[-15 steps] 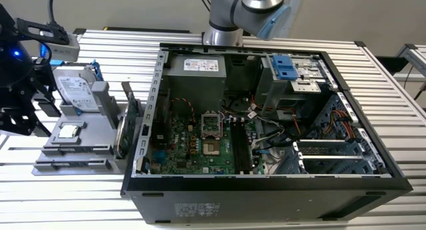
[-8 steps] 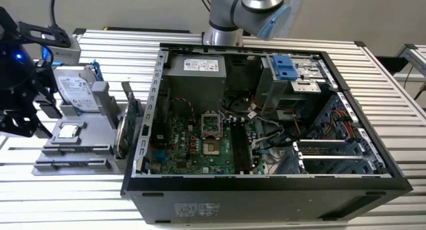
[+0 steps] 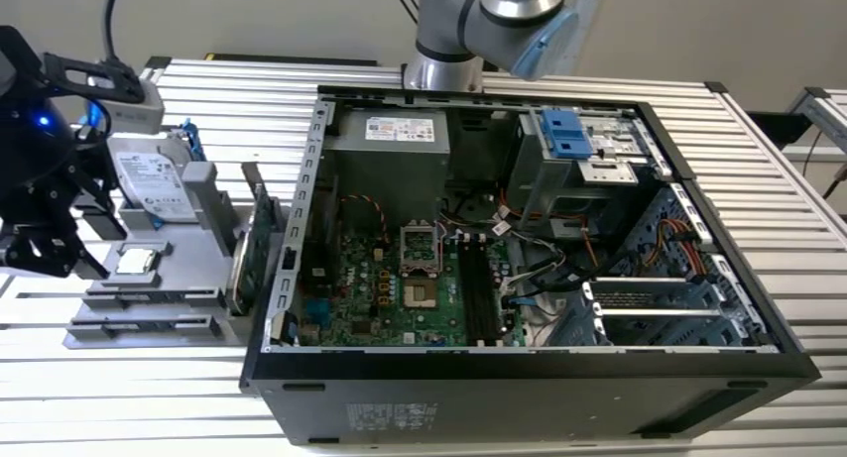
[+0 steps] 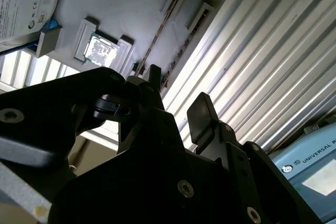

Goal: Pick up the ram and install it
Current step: 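Pick up the ram and move it above insertion slot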

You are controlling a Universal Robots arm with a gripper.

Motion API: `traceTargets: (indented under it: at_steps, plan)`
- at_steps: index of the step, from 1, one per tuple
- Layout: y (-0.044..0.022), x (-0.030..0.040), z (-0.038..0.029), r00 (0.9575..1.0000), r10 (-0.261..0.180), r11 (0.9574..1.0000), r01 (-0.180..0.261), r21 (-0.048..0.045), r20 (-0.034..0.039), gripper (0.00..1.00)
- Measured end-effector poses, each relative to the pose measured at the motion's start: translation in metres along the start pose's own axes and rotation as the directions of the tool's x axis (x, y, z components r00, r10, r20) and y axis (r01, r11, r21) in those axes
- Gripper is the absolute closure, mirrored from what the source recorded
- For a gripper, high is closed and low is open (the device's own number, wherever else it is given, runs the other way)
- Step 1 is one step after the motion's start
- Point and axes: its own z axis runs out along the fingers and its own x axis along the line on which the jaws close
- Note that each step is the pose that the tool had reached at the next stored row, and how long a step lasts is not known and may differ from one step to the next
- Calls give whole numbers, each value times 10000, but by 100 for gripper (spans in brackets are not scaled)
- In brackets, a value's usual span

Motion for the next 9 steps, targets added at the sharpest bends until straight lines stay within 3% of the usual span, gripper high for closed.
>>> traceTargets:
  at_steps: [9]
  plan:
    - [1,1,52,10000,1,10000,-1,1,1,0]
